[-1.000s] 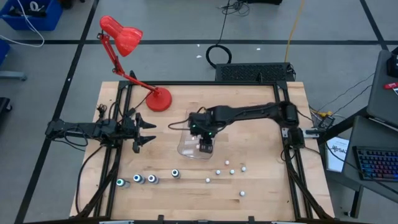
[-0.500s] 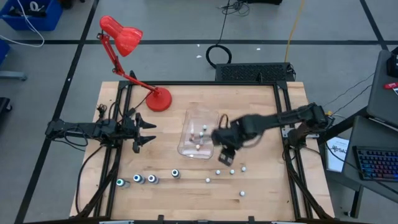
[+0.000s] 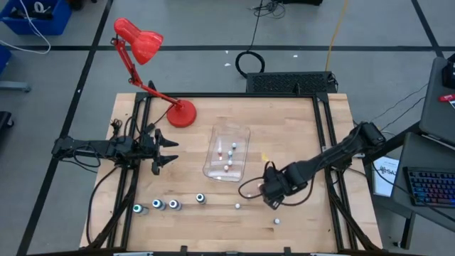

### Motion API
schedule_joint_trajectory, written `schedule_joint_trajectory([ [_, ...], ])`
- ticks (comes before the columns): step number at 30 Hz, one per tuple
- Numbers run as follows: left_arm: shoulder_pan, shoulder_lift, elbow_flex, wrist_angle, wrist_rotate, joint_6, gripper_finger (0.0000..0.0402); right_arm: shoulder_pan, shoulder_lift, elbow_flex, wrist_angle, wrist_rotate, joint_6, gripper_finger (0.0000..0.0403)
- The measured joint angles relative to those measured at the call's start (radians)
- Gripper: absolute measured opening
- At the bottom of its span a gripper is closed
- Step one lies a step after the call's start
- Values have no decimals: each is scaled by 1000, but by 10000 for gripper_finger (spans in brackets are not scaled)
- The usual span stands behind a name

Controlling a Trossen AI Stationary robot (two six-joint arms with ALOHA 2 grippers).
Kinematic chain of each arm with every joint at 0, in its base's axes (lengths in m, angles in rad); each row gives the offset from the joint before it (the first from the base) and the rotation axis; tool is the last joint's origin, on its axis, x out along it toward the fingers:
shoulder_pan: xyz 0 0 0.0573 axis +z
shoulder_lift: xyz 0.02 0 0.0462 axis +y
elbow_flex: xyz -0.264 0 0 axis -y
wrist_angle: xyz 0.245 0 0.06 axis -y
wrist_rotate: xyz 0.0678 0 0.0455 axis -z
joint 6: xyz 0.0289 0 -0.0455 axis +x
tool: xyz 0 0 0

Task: Pick & Place food coloring
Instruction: Put the small blue food coloring bottle into the transparent bin

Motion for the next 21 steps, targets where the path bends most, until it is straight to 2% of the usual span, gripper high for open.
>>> schedule_joint_trajectory([
  [12,0,0,0,0,0,0,253,-2,0,-148,103,-3,3,164],
  [21,0,0,0,0,0,0,253,-2,0,-161,177,-4,2,164],
])
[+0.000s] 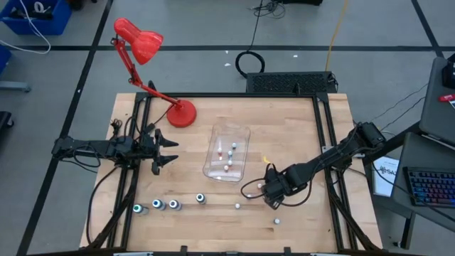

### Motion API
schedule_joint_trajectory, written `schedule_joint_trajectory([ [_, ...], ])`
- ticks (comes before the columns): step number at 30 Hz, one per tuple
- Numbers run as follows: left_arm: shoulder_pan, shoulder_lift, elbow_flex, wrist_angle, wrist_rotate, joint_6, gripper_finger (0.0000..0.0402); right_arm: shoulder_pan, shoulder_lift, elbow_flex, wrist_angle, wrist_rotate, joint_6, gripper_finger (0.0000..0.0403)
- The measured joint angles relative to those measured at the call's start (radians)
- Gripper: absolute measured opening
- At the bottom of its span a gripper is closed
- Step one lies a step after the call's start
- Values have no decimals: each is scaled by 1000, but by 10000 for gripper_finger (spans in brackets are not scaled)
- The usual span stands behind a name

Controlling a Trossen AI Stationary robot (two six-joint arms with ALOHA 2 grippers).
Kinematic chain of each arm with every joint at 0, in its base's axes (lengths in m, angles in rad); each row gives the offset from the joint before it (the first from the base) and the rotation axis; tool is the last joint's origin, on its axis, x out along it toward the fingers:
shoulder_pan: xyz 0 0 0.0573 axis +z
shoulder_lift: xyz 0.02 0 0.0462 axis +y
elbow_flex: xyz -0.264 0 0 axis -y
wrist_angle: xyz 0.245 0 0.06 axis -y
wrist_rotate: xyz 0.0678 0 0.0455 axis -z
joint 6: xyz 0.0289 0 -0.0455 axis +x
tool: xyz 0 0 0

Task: Pick & Place food coloring
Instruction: Put the small blue food coloring bottle into the transparent bin

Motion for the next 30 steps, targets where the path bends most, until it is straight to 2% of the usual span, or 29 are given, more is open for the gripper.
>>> schedule_joint_trajectory([
  [19,0,0,0,0,0,0,253,-1,0,0,-64,0,-2,164],
  [30,0,0,0,0,0,0,253,-16,1,-64,-43,-3,-7,164],
])
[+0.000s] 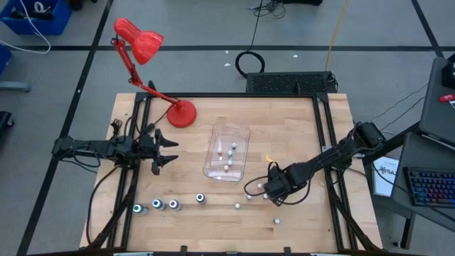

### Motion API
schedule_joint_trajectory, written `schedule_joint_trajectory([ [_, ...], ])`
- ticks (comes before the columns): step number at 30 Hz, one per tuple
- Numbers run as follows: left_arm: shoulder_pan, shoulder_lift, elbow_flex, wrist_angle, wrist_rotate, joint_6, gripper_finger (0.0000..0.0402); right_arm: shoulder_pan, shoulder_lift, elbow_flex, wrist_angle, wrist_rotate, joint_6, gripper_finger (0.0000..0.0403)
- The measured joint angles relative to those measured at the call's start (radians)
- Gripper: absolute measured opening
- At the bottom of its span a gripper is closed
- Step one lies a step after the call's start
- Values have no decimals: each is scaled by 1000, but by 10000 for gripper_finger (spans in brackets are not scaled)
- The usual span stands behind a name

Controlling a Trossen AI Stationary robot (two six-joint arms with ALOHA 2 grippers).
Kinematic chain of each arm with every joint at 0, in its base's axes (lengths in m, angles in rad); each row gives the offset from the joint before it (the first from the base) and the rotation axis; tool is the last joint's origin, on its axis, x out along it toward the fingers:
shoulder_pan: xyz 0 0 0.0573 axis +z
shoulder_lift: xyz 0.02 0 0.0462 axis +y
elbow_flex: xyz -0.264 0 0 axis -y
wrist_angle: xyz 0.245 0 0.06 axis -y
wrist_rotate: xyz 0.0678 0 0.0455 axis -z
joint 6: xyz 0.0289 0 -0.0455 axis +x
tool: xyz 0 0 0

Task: Pick & Place food coloring
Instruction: Put the small blue food coloring bottle into the transparent bin

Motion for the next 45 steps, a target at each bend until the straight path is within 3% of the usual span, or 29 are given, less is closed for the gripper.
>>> schedule_joint_trajectory([
  [24,0,0,0,0,0,0,253,-23,0,0,16,-26,-31,163],
  [28,0,0,0,0,0,0,253,-23,0,0,16,-26,-48,136],
  [34,0,0,0,0,0,0,253,-23,-2,0,42,-22,-120,43],
  [39,0,0,0,0,0,0,253,-30,-45,27,52,46,-175,42],
  [45,0,0,0,0,0,0,253,-101,-134,174,38,171,-356,42],
])
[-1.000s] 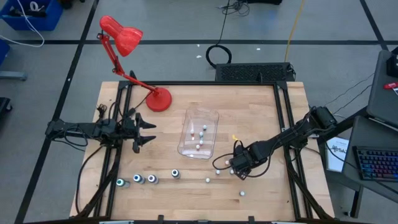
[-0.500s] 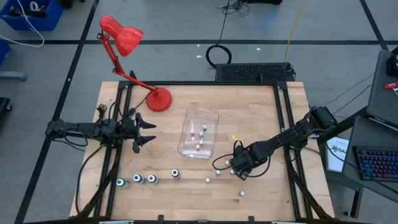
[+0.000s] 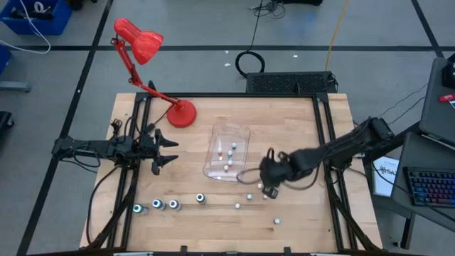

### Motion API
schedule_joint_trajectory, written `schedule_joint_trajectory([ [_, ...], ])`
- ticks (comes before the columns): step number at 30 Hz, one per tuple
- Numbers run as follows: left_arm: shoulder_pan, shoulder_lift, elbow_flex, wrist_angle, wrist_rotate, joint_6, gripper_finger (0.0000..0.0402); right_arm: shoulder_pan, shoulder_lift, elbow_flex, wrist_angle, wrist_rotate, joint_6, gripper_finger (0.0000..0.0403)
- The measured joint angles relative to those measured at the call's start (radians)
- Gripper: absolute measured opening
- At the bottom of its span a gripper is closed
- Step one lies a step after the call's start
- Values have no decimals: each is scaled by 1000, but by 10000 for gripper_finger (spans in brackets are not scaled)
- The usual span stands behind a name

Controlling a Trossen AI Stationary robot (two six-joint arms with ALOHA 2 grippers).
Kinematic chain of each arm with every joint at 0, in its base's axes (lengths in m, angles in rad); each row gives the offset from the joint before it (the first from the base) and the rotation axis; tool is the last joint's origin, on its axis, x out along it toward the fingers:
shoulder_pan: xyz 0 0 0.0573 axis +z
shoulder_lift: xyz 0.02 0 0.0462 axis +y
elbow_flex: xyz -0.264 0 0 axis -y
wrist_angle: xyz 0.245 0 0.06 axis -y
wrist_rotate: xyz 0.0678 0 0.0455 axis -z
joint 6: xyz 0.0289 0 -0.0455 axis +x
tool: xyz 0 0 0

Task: Pick & Place food coloring
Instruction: Put the small blue food coloring bottle into the transparent bin

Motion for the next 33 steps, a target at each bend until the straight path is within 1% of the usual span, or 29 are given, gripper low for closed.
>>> schedule_joint_trajectory([
  [4,0,0,0,0,0,0,253,-115,-3,166,-5,22,-180,42],
  [7,0,0,0,0,0,0,253,-211,37,328,-16,15,-334,42],
  [9,0,0,0,-1,0,0,253,-268,84,449,-59,14,-426,42],
  [13,0,0,0,-2,0,0,253,-358,221,720,-185,15,-577,42],
  [16,0,0,0,0,0,0,253,-401,357,931,-279,11,-646,42],
  [18,0,0,0,-1,0,0,253,-423,451,1061,-357,-16,-683,42],
  [20,0,0,0,0,0,0,253,-441,536,1157,-415,-35,-700,42],
  [21,0,0,0,-1,0,0,253,-447,556,1155,-417,-41,-714,42],
  [23,0,0,0,0,0,0,253,-463,577,1102,-411,-46,-741,42],
  [25,0,0,0,-1,0,0,253,-482,612,1072,-441,-68,-751,42],
  [29,0,0,0,0,0,0,253,-509,676,1018,-487,-66,-754,42],
  [33,0,0,0,-2,0,0,253,-515,699,965,-476,-69,-760,42],
])
